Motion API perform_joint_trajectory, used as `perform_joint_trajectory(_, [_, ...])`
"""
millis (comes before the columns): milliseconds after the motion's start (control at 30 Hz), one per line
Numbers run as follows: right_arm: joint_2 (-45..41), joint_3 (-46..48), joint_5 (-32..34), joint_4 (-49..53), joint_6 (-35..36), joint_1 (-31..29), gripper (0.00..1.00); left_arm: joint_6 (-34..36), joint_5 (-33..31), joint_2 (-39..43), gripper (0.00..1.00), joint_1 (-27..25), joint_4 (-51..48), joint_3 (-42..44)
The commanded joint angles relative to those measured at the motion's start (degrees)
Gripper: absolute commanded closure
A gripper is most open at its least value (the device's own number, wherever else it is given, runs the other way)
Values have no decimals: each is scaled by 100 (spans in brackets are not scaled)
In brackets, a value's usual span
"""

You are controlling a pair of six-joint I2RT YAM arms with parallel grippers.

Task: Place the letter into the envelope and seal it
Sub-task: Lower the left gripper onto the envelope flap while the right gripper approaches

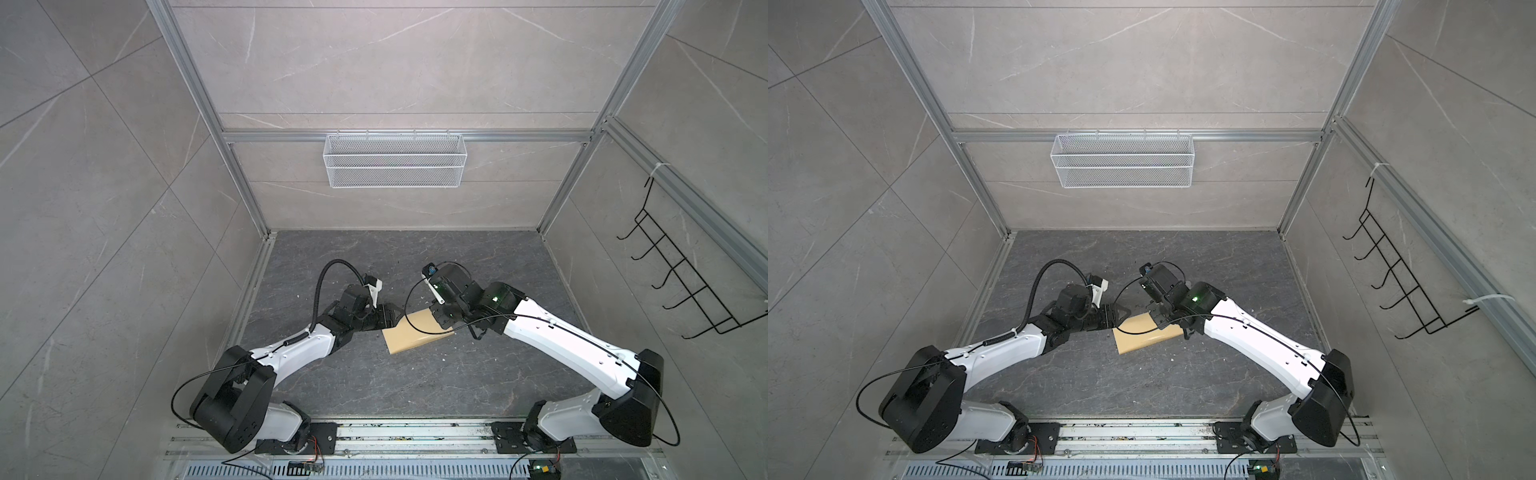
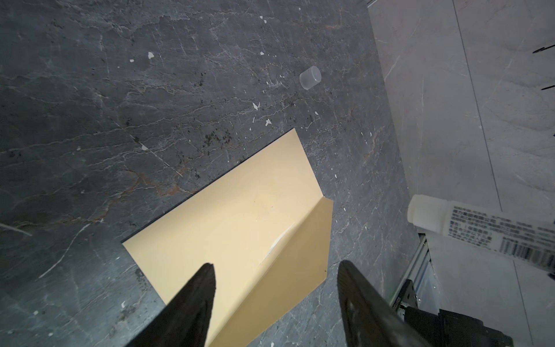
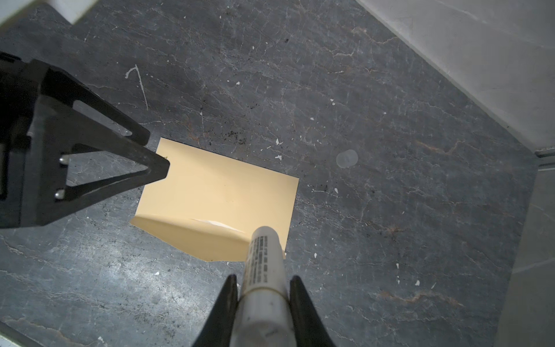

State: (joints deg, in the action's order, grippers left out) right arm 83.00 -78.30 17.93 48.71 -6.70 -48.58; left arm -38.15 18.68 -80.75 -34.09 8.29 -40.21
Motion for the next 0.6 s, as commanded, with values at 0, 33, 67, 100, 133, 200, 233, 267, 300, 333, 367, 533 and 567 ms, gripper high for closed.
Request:
perform_joint_trajectory(0, [206, -226, -99, 156, -177, -16, 100, -143, 273, -239, 40, 26, 391, 24])
perform_joint_trajectory(33, [267, -238, -105, 165, -191, -13, 100, -161, 335, -326, 43, 25, 430, 17])
perform_joint_trajectory(67, [309, -251, -119, 186, -205, -25, 100, -194, 385, -403, 46, 25, 469, 9])
perform_joint_trajectory(100, [361, -265, -136, 202, -220, -21, 100, -223, 435, -481, 50, 29, 521, 11])
perform_joint_trajectory(133, [403, -291, -137, 219, -231, -33, 100, -257, 473, -555, 54, 25, 573, 21])
perform_joint_trajectory(200, [477, -333, -132, 282, -235, -52, 100, -333, 512, -683, 61, 34, 686, 54])
perform_joint_trajectory(233, [525, -354, -137, 316, -240, -56, 100, -370, 538, -739, 64, 42, 745, 71])
perform_joint_trajectory(267, [549, -376, -131, 332, -236, -73, 100, -409, 562, -796, 66, 43, 788, 81])
perform_joint_trajectory(300, [591, -382, -139, 350, -244, -83, 100, -442, 591, -851, 68, 44, 840, 84])
perform_joint_trajectory(333, [631, -387, -153, 363, -251, -89, 100, -471, 624, -907, 70, 51, 894, 96])
perform_joint_trajectory(367, [673, -396, -171, 359, -253, -95, 100, -497, 633, -952, 71, 51, 929, 115])
perform_joint_trajectory(533, [1008, -565, -279, 389, -305, -136, 100, -584, 655, -1148, 79, 76, 1068, 200])
perform_joint_trajectory(567, [1068, -596, -301, 349, -329, -148, 100, -596, 655, -1189, 80, 78, 1096, 213])
